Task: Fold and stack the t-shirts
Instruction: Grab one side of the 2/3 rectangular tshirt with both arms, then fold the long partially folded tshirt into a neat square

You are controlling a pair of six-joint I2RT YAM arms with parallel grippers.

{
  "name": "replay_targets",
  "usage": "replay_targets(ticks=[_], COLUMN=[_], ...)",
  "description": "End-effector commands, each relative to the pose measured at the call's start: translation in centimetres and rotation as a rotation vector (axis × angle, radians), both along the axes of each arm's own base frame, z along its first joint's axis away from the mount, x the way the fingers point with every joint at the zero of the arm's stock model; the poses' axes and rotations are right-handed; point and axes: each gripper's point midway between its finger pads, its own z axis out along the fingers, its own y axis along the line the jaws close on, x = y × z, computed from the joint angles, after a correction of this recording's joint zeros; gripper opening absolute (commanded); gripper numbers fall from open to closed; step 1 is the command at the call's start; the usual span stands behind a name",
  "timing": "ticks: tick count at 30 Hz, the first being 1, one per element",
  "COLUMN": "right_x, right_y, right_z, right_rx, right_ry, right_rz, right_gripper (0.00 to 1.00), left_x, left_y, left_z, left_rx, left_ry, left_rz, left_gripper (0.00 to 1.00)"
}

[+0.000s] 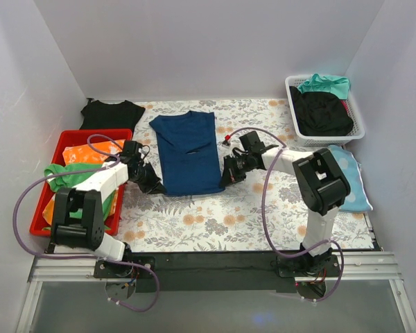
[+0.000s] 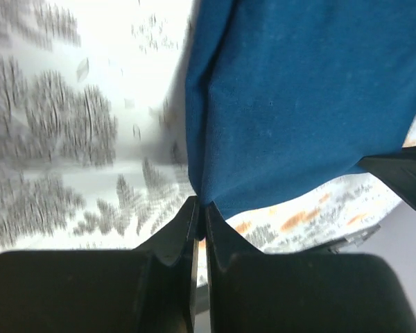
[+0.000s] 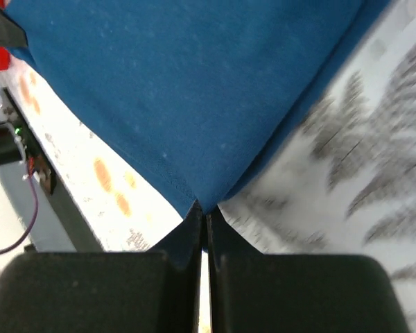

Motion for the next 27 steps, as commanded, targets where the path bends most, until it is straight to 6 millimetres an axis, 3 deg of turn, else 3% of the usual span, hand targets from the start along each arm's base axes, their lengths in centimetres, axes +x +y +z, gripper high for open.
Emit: replay_targets(ticks=[1,9,12,16,21,27], right_x=[-3.1,-10.1,-13.3,-16.0,-15.9,-12.6], right_y=[-0.8,-1.5,-1.9,-2.2,-2.4,-0.8], right_z=[2.8,4.3,3.8,3.6,5.3,10.0], right_rx=[0.019,-0.001,-0.014,-0.032,-0.033,-0.006], right_ry=[-0.009,0.021,0.066,0.108,0.076,-0.061], right_rz=[0.031,0.088,0.124,0.164,0.151,0.122], right_gripper=[0.01,0.01,0.01,0.01,0.01,0.01], left_x=[-3.7,-7.8,-10.5,-12.4,-12.9,-8.8], left_y=[0.0,0.1,0.3,0.7,0.4,0.8], left_z=[1.5,3.4,3.9,4.2,4.5,8.7], left_rx=[-0.020,-0.040,-0.042,-0.029,-0.056,-0.027], left_ry=[0.052,0.072,0.121,0.125,0.130,-0.029], left_rz=[0.017,0.039,0.031,0.044,0.059,0.095], left_gripper=[0.00,0.00,0.00,0.00,0.00,0.00])
